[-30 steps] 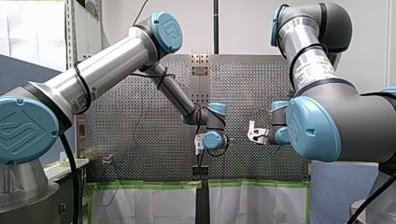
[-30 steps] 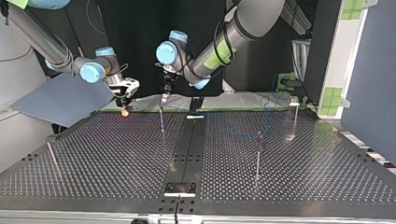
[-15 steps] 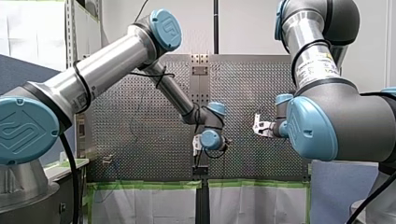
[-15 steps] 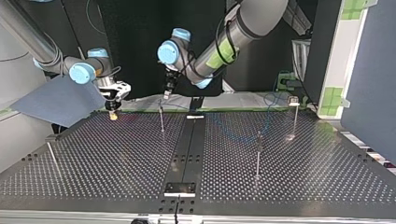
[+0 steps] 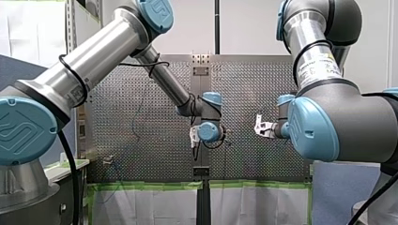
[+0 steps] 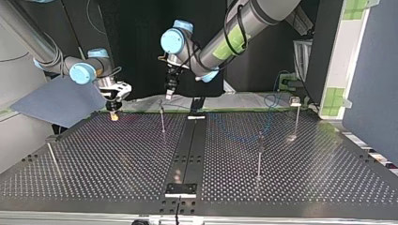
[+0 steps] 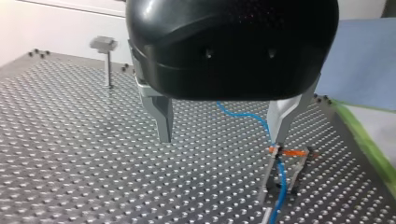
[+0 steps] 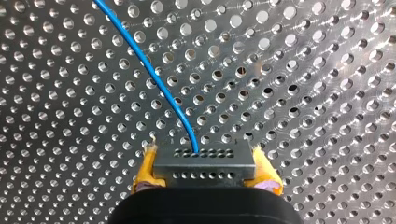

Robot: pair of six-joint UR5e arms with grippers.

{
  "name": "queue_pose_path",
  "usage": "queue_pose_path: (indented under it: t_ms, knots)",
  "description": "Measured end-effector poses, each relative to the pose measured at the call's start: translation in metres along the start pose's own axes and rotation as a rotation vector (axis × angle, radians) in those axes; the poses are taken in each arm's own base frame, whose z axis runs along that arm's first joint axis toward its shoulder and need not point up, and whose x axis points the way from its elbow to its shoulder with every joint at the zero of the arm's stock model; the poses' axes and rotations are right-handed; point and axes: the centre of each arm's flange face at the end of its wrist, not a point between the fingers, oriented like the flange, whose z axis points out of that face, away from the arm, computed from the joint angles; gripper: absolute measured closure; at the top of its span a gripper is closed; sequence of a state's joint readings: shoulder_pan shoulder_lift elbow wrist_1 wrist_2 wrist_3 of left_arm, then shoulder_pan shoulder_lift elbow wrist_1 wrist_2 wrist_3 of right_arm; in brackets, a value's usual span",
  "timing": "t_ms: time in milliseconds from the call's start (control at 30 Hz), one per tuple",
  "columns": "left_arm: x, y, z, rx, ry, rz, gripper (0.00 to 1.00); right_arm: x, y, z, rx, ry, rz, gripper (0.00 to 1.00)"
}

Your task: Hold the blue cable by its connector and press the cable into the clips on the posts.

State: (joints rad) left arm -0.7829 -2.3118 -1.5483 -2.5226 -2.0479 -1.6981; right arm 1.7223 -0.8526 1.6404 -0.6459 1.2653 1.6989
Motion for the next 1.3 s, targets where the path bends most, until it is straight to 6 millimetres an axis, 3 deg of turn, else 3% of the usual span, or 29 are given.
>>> queue_pose_path:
  t_ms: [833, 1300]
  knots:
    - [-0.074, 0.027, -0.062, -0.079, -0.211, -0.205, 0.00, -0.001, -0.001, 0.000, 0.012, -0.002, 0.007, 1.00]
    - [-0.094, 0.044, -0.110, -0.097, -0.218, -0.224, 0.00, -0.001, -0.002, 0.001, 0.024, -0.003, 0.009, 1.00]
